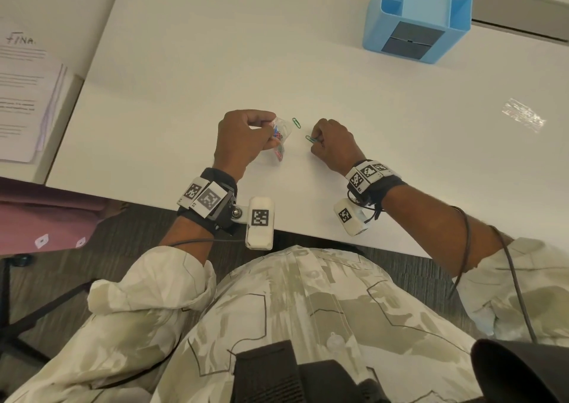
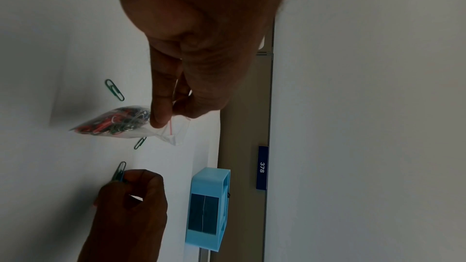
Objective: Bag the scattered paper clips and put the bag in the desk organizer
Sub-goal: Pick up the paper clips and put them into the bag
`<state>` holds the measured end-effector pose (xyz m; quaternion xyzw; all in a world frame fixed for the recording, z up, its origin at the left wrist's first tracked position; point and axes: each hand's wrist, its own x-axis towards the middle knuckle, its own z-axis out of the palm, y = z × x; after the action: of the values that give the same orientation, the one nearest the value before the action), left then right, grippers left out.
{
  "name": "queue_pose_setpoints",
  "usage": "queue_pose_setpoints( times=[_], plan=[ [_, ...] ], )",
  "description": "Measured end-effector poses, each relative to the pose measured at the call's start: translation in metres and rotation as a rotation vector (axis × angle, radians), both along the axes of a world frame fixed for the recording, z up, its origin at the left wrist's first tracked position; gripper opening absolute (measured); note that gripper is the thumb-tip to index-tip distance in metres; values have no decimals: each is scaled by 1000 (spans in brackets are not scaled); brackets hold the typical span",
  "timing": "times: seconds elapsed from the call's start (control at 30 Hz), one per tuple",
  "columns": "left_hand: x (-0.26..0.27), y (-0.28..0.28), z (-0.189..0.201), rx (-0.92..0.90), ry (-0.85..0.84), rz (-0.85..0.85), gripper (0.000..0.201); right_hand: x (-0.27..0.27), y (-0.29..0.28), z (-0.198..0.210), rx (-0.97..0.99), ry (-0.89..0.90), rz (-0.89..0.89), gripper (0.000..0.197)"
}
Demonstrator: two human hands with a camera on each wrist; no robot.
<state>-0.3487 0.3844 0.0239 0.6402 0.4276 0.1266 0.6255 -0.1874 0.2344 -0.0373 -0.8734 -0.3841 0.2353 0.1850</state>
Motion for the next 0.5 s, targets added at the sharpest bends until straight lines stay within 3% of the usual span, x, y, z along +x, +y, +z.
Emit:
queue_pose_setpoints(
  times=[0.2,0.33,0.5],
  plan=[
    [1,0,-1,-2,-14,2,21,12,-4,15,125,165,-183,15],
    [4,-3,-2,-10,-21,-8,20,18,-10,33,290,517,-344,14],
    [10,-7,-1,-14,-29,-21,20,18,-8,68,423,725,-314,15]
  ],
)
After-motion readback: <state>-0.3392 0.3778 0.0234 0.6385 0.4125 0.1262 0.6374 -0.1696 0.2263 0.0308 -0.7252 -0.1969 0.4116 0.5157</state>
